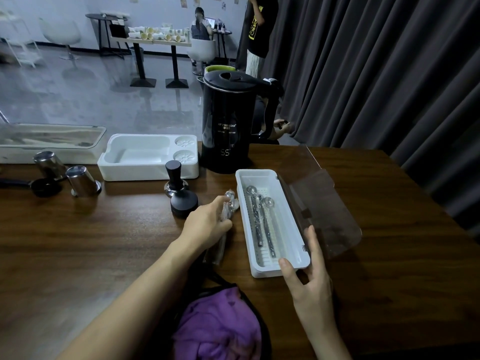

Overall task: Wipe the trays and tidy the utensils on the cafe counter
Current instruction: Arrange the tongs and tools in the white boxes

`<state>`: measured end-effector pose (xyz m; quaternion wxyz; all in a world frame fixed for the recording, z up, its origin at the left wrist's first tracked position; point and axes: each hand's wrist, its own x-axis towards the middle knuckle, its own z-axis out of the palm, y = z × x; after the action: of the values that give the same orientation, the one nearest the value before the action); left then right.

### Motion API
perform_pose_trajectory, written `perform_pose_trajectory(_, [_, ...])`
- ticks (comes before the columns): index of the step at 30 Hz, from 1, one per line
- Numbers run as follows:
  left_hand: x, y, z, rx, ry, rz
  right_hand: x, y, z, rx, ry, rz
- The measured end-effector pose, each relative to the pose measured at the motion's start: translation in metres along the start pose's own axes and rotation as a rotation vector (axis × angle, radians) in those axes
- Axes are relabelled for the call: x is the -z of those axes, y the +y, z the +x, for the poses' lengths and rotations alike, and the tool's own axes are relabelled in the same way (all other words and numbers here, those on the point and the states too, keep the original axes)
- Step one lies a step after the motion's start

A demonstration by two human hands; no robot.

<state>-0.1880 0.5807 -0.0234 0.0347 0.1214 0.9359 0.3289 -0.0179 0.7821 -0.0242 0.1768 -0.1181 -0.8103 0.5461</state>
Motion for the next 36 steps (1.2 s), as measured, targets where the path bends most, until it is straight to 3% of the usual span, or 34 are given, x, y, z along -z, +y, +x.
perform_pose_trajectory(6, [0.003,-0.004,-0.008,-0.026,0.042,-0.1,0.001,0.001,0.0,-0.002,-0.01,-0.004])
perform_pose_trajectory(15, [0.002,-0.021,-0.016,-0.048,0.089,-0.484,0.0,0.0,0.0,-0.012,-0.015,0.007])
perform_pose_trajectory(21, [0.001,-0.018,-0.025,0.009,0.194,-0.473,0.0,-0.002,-0.001,-0.007,-0.015,0.022])
perform_pose_trajectory(27, [-0.004,-0.017,-0.034,-0.021,0.335,-0.269,0.0,-0.001,-0.001,-0.006,-0.015,0.009])
perform_pose_trajectory(34, [0.006,-0.009,-0.027,0.045,0.188,-0.672,0.0,-0.001,-0.001,0.002,-0.011,0.004])
perform_pose_trajectory(36, [0.009,-0.005,-0.025,0.021,0.148,-0.681,0.0,-0.001,-0.001,0.001,-0.01,0.009])
